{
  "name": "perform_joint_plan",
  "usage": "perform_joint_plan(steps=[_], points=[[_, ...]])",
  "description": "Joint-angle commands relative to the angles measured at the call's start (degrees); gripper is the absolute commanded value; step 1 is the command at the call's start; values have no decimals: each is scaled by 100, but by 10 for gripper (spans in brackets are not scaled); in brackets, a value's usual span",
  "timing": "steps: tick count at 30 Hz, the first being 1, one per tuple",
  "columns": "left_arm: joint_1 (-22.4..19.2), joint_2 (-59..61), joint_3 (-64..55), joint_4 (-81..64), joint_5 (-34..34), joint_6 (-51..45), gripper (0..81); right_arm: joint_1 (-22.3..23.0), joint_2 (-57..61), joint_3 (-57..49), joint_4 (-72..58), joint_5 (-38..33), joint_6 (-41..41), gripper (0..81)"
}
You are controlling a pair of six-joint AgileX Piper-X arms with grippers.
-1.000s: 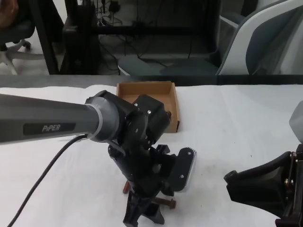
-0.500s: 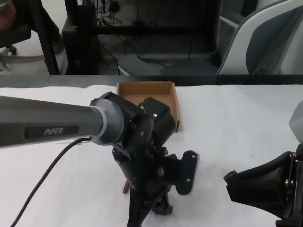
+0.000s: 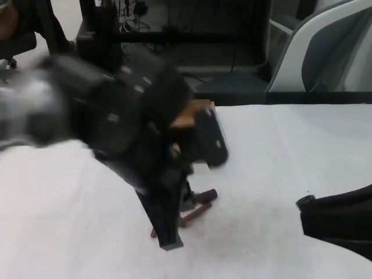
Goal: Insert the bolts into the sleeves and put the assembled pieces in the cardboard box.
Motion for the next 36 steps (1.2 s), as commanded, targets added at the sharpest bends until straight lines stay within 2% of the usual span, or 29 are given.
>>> perform_joint_plan(steps=[1,7,12,15,20,26,29,36], points=[[-1,-933,313,-90,208,-758,17,7,-132,-18,-35,-63,138,4],[-1,-2432,1065,-992,348,-2260,17,7,-129,-18,-242,-63,347,4],[-1,-3404,1678,-2350,348,-3637,17,117,-70,-18,-900,-63,722,4],[-1,-3630,1985,-3469,424,-4419,17,337,54,-18,-1224,-63,739,4],[4,-3523,2258,-5158,961,-5437,17,818,498,-18,-1782,-2,805,4],[37,-3314,2264,-5743,1441,-5823,17,1155,1099,-18,-2617,122,869,4],[236,-3305,2264,-5768,1529,-6025,17,1197,1347,-18,-2880,178,942,4],[1030,-3305,2264,-6097,1937,-6636,17,1197,1659,-18,-3416,329,993,4]])
